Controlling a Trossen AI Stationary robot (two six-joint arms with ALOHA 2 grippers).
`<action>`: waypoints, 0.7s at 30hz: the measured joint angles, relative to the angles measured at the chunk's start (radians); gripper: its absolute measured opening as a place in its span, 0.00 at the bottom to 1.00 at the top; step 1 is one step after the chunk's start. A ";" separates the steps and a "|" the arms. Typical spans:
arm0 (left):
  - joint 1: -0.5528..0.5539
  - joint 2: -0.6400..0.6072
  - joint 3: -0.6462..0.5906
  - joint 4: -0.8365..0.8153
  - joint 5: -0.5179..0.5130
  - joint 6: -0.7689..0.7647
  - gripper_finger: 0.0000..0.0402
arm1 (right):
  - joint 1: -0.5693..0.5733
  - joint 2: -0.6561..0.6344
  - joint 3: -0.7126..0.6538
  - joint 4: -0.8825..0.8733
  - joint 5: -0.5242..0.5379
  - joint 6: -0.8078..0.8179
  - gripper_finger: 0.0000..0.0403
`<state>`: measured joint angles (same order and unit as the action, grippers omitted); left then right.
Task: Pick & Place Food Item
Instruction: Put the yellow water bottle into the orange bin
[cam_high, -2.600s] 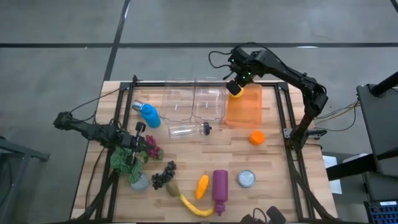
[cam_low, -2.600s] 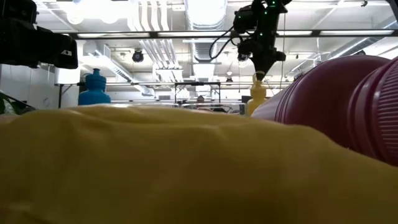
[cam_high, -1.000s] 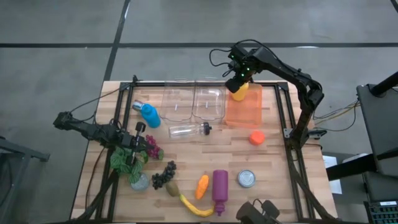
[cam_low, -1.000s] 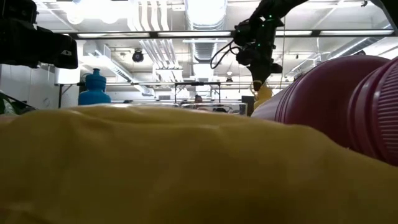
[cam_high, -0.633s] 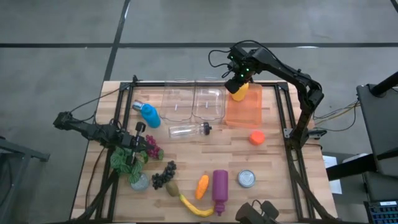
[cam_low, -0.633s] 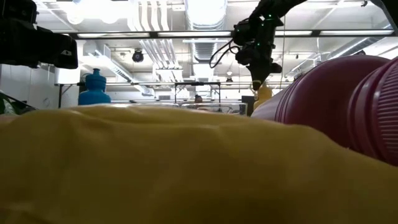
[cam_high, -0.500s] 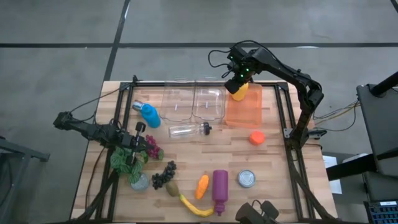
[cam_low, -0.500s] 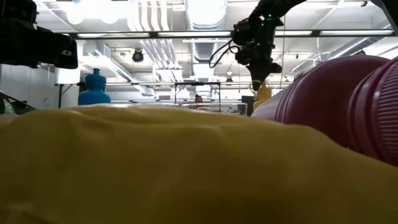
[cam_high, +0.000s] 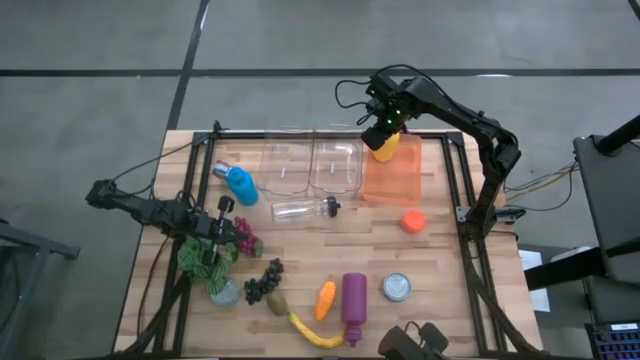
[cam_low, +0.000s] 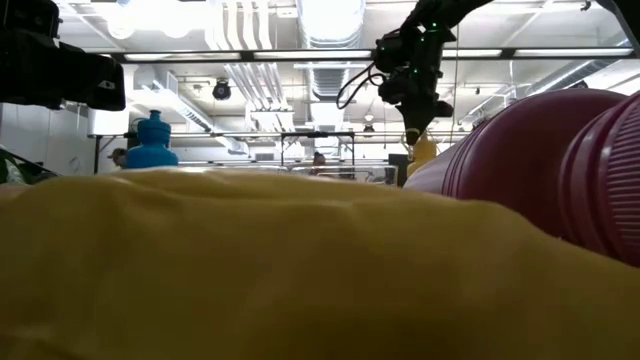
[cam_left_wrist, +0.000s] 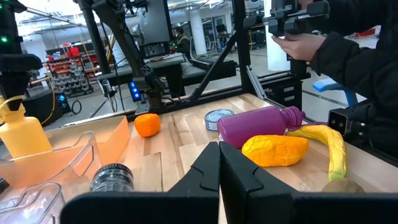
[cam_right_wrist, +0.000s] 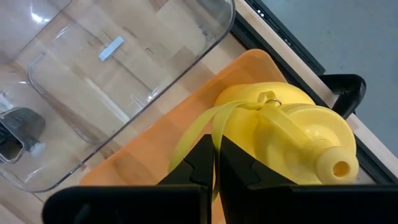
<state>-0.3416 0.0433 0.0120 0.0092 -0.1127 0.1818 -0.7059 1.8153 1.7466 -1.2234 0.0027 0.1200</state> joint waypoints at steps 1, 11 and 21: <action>0.000 0.000 0.000 0.000 0.000 0.000 0.00 | 0.001 0.000 0.000 0.000 0.004 0.000 0.02; 0.000 0.000 0.000 0.000 0.000 0.000 0.00 | 0.001 0.000 0.000 0.000 0.012 0.024 0.02; 0.000 0.000 0.000 0.000 0.000 0.000 0.00 | 0.002 0.000 0.000 0.003 0.004 0.024 0.23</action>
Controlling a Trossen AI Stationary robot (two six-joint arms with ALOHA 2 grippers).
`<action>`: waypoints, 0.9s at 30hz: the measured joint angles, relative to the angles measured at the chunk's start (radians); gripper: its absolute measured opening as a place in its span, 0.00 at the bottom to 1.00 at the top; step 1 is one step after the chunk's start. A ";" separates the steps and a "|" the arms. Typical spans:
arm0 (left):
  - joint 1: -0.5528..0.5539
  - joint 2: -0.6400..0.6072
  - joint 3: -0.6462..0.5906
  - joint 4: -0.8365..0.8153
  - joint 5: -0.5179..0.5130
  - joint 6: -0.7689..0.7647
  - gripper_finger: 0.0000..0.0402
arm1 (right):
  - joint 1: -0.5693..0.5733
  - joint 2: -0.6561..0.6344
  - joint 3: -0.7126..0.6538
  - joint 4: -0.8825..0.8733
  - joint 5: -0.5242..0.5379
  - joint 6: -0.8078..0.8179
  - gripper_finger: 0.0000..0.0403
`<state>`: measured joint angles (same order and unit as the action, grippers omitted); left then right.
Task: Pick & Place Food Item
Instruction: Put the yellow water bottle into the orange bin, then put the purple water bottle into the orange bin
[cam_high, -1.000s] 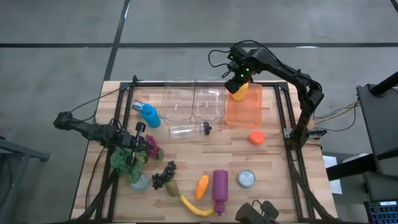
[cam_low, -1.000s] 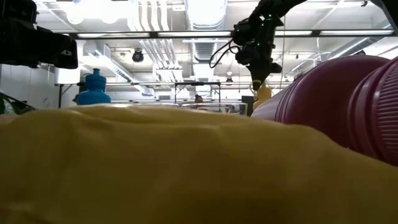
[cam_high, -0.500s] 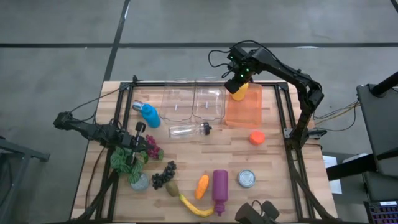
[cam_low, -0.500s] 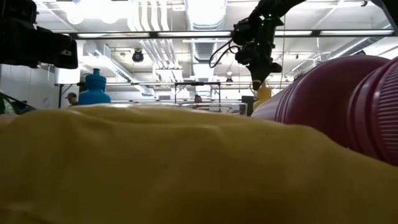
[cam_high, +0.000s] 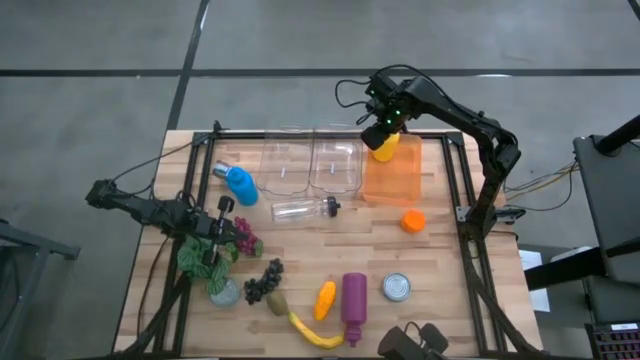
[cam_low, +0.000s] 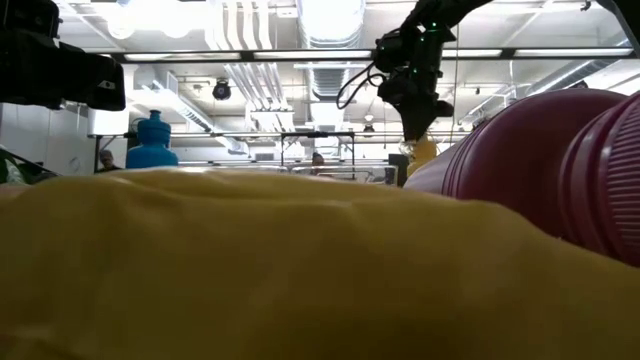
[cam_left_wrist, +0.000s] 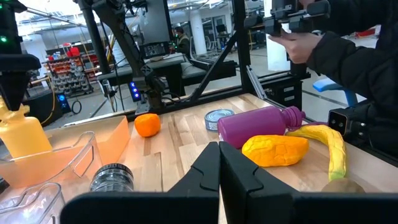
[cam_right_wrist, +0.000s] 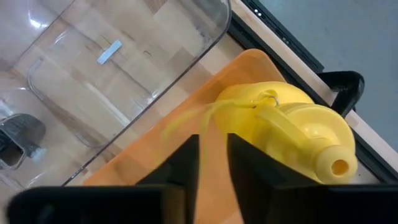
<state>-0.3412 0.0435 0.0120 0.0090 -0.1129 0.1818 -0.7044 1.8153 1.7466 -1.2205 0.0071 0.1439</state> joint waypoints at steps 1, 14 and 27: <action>0.000 0.000 0.000 0.000 0.000 0.000 0.00 | 0.000 0.000 0.000 0.000 -0.004 -0.006 0.27; 0.000 0.000 0.000 0.000 0.000 0.000 0.00 | 0.013 0.000 0.000 0.000 -0.005 -0.043 0.47; 0.000 0.000 0.000 0.000 0.000 0.000 0.00 | 0.069 -0.124 0.016 0.001 -0.007 -0.049 0.47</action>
<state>-0.3414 0.0433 0.0124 0.0090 -0.1131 0.1818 -0.6350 1.6914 1.7626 -1.2197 0.0000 0.0947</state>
